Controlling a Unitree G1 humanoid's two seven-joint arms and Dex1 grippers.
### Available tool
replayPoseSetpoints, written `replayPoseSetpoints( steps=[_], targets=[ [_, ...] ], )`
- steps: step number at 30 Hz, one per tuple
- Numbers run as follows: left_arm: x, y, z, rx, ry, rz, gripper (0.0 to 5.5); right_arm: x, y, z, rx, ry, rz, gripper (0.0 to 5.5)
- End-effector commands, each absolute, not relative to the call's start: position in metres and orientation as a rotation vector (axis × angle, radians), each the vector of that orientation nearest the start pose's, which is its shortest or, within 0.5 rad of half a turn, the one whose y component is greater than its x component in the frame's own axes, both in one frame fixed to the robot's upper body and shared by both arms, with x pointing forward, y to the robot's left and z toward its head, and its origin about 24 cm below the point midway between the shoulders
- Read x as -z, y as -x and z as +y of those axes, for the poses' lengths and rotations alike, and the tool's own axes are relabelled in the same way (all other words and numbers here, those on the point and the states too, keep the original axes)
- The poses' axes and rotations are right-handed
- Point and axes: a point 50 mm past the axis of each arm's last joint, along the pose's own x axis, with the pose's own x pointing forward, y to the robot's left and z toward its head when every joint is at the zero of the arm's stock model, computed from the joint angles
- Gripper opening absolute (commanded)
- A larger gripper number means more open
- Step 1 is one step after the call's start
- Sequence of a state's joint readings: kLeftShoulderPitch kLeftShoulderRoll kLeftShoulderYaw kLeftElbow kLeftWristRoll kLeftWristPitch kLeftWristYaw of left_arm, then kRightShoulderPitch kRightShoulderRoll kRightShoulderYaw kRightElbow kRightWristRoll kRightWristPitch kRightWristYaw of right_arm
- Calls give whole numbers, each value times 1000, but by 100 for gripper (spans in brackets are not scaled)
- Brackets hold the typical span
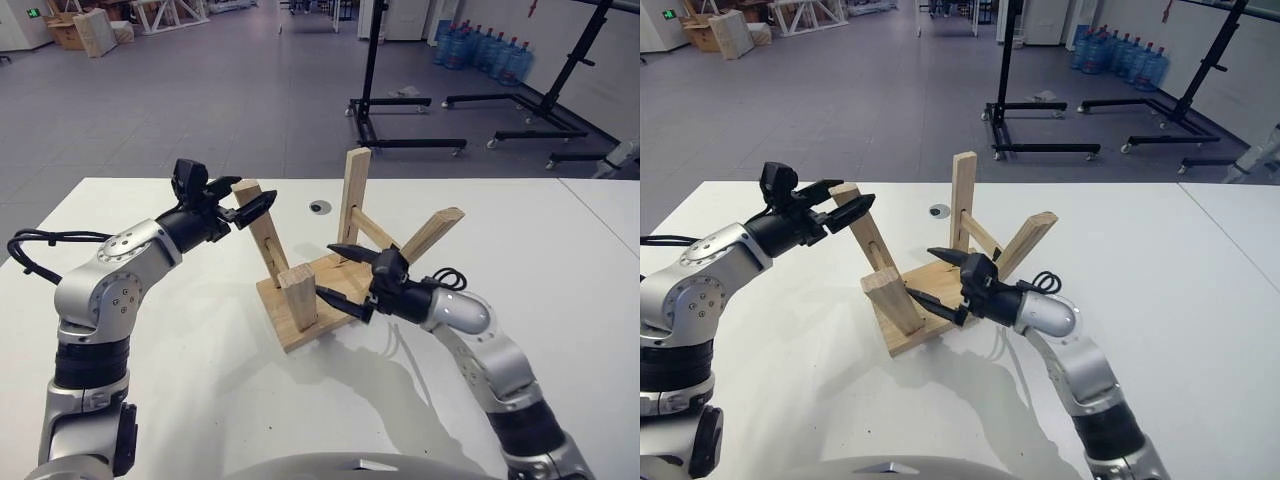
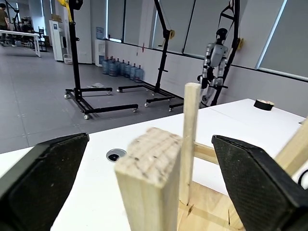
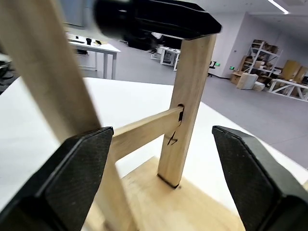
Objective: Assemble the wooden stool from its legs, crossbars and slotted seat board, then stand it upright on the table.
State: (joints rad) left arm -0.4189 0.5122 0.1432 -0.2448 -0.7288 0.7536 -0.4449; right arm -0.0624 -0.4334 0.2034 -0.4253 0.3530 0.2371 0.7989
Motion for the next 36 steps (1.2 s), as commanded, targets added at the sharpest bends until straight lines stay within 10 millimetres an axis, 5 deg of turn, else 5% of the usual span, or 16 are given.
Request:
replayPoseSetpoints(
  steps=[1,10,14,17,23,27,29,33,36],
  targets=[
    [-180,-307,175,696,152,20,471,-130,-207,-132,-1192,180,-65,379],
    [-178,-337,141,891,217,8,471,-215,-189,-210,-1401,-53,-252,379],
    [-175,-357,126,985,210,32,471,-256,-204,-244,-1303,-57,-436,379],
    [-177,-375,124,978,219,31,471,-270,-221,-271,-1189,-65,-517,379],
    [-207,-383,174,909,160,-50,471,-256,-225,-289,-1211,-181,-479,379],
    [-282,-343,206,1031,179,-226,471,-239,-226,-293,-1242,-236,-394,379],
    [-298,-309,235,1059,117,-212,471,-221,-232,-297,-1212,-194,-258,379],
    [-238,-225,281,1102,-2,189,471,-182,-232,-300,-1147,-68,-37,379],
    [-193,-179,280,1158,130,373,471,-168,-223,-302,-1159,-79,6,379]
  ],
)
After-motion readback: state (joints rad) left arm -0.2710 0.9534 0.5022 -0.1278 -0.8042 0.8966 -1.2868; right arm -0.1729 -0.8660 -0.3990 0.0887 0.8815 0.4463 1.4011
